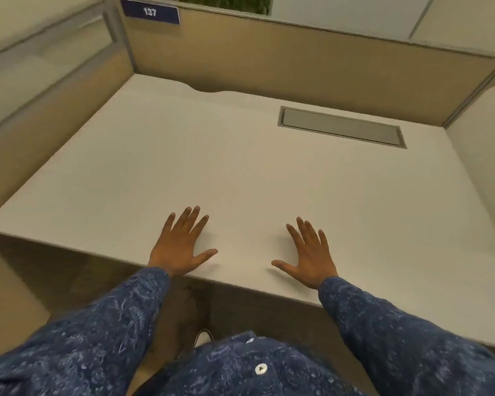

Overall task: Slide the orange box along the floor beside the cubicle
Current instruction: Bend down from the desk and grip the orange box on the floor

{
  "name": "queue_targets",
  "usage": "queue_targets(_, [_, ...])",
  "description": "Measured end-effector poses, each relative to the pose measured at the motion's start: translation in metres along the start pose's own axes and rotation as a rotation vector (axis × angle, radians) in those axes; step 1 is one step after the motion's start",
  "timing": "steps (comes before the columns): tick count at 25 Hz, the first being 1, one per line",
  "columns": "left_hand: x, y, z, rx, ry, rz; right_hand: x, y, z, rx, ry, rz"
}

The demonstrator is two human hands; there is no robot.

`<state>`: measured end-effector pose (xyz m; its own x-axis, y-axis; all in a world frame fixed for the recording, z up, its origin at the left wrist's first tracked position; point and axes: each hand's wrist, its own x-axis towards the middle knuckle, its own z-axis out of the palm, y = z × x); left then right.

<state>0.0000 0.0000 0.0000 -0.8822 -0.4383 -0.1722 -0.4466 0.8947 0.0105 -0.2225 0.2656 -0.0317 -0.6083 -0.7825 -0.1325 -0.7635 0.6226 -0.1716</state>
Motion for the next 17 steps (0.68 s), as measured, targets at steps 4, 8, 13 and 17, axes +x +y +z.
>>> queue_targets(4, [-0.05,-0.01,0.009,0.037,0.014,-0.182,0.023,-0.03,-0.008,-0.053,-0.038,-0.206])
queue_targets(8, [-0.113,0.0,0.02,-0.035,0.045,-0.371,0.036,-0.062,-0.011,-0.087,-0.079,-0.432])
queue_targets(13, [-0.202,0.037,0.048,-0.116,0.041,-0.666,0.029,-0.109,-0.003,-0.139,-0.173,-0.74])
queue_targets(17, [-0.281,0.074,0.07,-0.162,0.008,-0.872,-0.005,-0.156,0.017,-0.189,-0.241,-0.947])
